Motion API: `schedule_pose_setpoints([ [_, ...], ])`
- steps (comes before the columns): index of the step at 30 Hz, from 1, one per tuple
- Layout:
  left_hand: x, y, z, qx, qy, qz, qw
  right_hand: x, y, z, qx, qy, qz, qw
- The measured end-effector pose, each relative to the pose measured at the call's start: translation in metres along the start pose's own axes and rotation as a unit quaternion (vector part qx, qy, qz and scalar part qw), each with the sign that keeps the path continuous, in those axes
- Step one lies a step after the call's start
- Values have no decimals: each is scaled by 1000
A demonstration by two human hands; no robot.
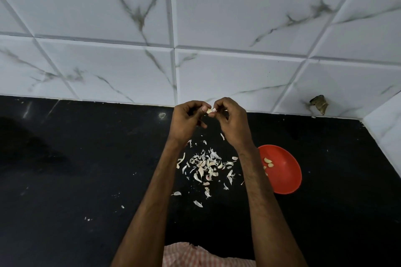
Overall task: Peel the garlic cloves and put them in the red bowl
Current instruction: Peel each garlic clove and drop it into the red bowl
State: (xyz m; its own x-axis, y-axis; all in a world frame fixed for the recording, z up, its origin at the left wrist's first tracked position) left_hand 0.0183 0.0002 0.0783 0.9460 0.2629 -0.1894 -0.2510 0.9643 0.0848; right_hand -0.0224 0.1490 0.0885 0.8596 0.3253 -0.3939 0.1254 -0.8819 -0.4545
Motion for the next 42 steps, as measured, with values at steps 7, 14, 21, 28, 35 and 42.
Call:
schedule_pose_setpoints([
  [7, -1, 1, -4, -34, -7, 6, 999, 4, 0, -4, 58, -8, -16, 998],
  [14, 2, 5, 3, 104, -71, 15, 992, 1, -1, -5, 124, -52, 72, 988],
  [21, 5, 8, 7, 114, -100, -54, 987, 1, -2, -5, 63, -51, 90, 993],
  [28, 5, 5, 5, 186, -141, -12, 972, 1, -2, -12, -80, 21, 111, 990],
  [35, 7, -1, -1, 203, -145, 0, 968, 4, 7, 11, -5, 124, 23, 992],
  [42, 8, -2, -3, 180, -151, 33, 972, 9, 18, 16, 76, 121, 25, 989],
])
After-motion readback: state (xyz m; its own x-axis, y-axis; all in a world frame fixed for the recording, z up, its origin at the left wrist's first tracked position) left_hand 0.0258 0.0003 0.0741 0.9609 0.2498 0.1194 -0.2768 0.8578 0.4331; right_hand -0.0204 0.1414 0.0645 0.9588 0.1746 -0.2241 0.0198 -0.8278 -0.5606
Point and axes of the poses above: each hand's wrist, its own x-axis away from the middle knuckle, its own y-axis out of the palm, z = x × y, the point moved 1 cm from there along -x, towards the middle knuckle, and after that the axes turned 3 degrees about y, right-handed, at the moved point
